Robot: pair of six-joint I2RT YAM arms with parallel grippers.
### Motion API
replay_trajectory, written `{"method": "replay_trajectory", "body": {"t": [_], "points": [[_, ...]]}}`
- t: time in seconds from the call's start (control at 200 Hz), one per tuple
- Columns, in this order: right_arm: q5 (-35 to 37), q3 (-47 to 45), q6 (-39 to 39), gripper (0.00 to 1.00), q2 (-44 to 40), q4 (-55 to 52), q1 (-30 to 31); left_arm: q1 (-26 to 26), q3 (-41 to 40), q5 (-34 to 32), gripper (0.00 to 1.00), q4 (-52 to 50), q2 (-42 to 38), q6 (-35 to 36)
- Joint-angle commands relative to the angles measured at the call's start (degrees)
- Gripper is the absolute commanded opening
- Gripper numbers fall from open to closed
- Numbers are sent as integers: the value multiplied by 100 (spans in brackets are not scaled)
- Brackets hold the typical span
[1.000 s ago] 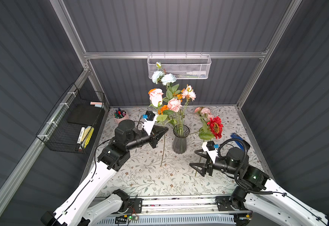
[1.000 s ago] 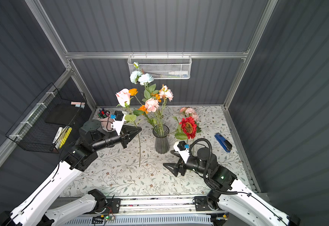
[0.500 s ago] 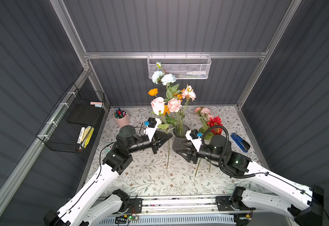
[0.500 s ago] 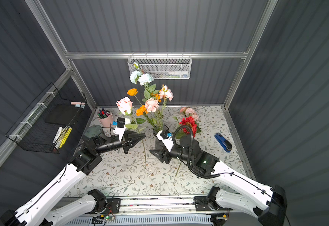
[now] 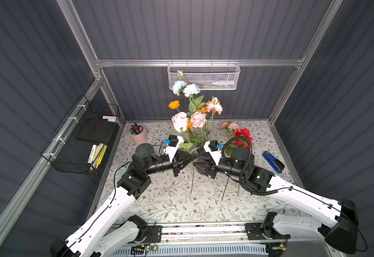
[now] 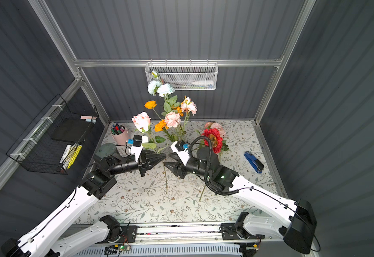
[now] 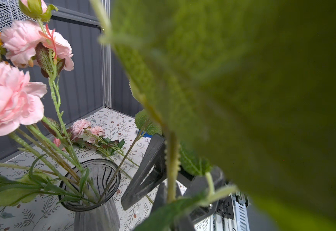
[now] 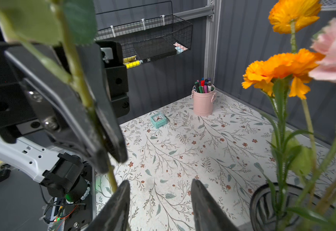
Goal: Pick out pink flowers from the vase
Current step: Place the flower at the center of the board.
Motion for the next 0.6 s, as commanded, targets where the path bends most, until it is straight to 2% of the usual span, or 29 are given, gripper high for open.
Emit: {"method": "replay_trajectory", "body": {"t": [0.0,0.245,0.485,0.595], "points": [[-310,206,-87,49,38,216,29,-48,-48,110,8,77,-56,11],[-270,205,-99,51,-136,-59,29,-48,14,15,9,-105,-21,202],[-277,100,-89,53,-353,-213,30,-44,135,-550,9,-390,-82,530],[-289,82,-100,54,-325,-203,23,-48,173,-535,8,-447,-49,559]]}}
